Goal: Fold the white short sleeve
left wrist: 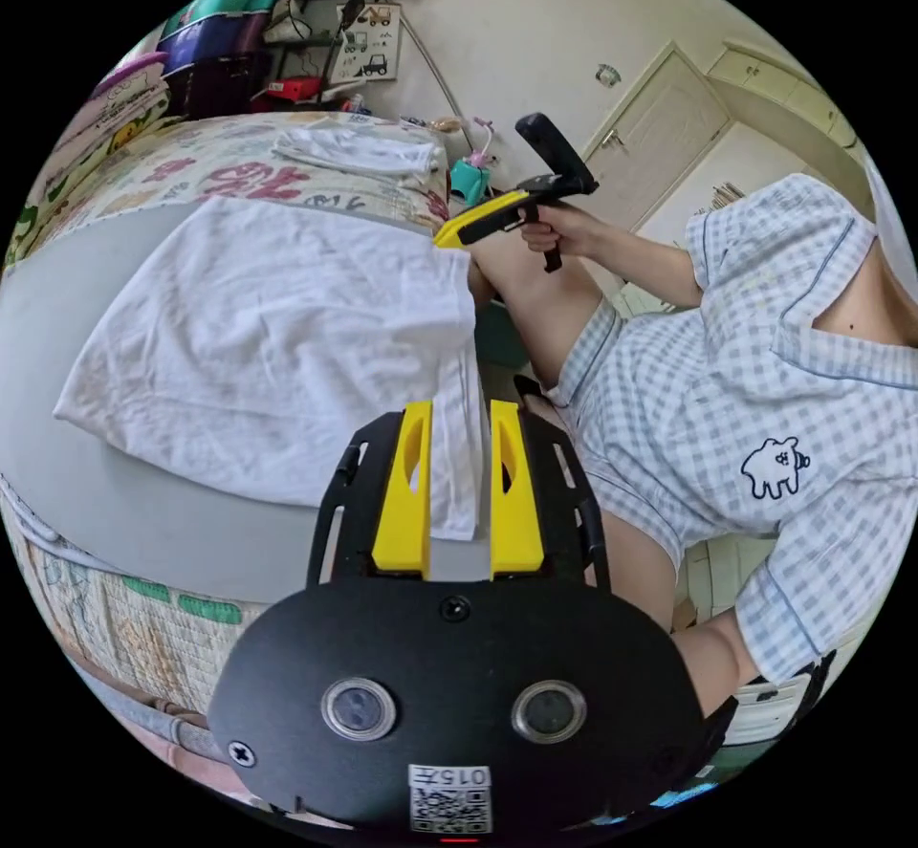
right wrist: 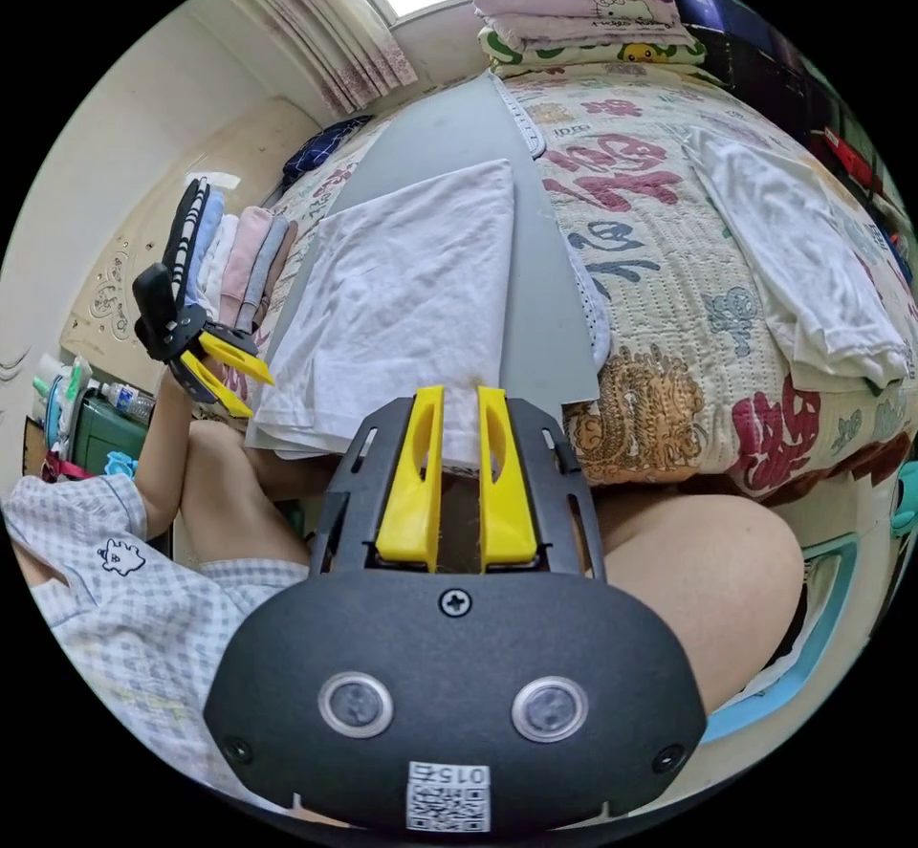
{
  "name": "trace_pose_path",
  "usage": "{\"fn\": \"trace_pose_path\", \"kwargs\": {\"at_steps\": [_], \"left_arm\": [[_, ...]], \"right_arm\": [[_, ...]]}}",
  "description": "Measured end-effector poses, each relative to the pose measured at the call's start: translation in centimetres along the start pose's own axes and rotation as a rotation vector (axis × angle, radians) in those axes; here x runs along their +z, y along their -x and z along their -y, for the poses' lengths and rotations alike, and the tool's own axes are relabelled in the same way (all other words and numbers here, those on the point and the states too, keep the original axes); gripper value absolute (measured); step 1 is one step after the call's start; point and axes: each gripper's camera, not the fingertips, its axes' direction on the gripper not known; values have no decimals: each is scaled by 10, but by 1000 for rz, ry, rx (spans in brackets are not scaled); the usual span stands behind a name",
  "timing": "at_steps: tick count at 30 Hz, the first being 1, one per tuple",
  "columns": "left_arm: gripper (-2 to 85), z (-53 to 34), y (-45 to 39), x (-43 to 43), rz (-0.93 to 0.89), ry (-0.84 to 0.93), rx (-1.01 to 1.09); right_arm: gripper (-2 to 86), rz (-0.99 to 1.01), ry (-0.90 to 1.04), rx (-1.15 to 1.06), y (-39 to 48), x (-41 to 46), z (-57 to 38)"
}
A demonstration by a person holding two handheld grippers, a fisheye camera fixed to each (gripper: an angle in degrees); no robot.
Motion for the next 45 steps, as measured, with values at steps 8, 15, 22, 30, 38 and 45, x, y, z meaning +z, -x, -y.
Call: {"fn": "trace_pose_path", "kwargs": {"at_steps": [8,15,22,30,38,45], "left_arm": [[48,-10,-23,15,171,31,-37],[5,-7,-48,0,201,-4,36],[67,0,-43,16,138,99,-12],[25,-2,-48,14,168,104,13],[10,-10,-45,14,124,113,-4],[61,-38,-37,-34,79,-65,-45]], "right_arm": [[48,-44,42,11,-4,14,21],[-1,-236,101,-45,2,14,33],[57,-50,41,29,-12,7,47],[11,-221,134,-64,0,26,62],[-2,-257,156,-68,-15,31,70],[16,-234,115,-30,-34,13,76]]}}
